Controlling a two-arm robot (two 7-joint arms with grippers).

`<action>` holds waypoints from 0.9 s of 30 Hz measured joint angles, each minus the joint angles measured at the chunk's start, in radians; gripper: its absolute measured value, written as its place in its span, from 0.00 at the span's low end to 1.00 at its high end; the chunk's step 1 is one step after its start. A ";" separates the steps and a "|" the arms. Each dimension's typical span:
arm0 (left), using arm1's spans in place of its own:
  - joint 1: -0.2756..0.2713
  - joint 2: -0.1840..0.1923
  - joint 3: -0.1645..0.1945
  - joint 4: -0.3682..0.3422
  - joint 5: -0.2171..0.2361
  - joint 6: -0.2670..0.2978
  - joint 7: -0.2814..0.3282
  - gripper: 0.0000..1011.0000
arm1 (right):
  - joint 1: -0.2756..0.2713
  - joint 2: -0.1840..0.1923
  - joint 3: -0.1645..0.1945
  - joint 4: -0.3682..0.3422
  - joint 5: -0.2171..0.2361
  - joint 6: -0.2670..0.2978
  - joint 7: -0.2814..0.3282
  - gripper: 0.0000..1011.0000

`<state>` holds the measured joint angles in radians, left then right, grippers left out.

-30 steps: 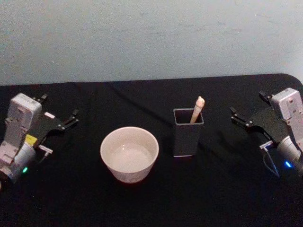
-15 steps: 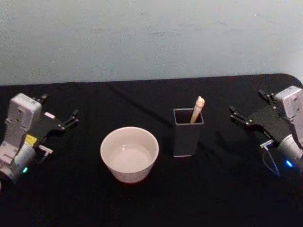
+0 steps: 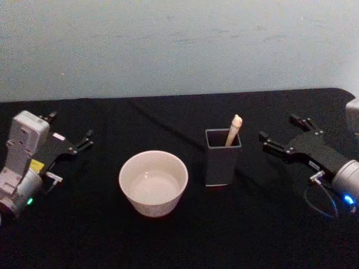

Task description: Pick up the stirring spoon with one hand, stir inside the cup, then place it back in its original position.

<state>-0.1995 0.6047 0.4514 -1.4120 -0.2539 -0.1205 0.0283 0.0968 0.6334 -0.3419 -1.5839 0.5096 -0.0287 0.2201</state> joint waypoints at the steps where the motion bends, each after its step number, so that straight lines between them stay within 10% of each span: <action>1: 0.000 0.000 0.000 0.000 0.000 0.000 0.000 0.99 | -0.003 0.000 0.002 -0.005 0.009 0.006 0.011 0.99; 27: 0.000 0.000 0.000 0.000 0.000 0.000 0.000 0.99 | 0.127 -0.183 -0.038 0.077 0.013 0.169 0.076 0.99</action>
<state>-0.1995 0.6047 0.4514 -1.4120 -0.2539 -0.1206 0.0283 0.2238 0.4501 -0.3800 -1.5070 0.5223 0.1401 0.2962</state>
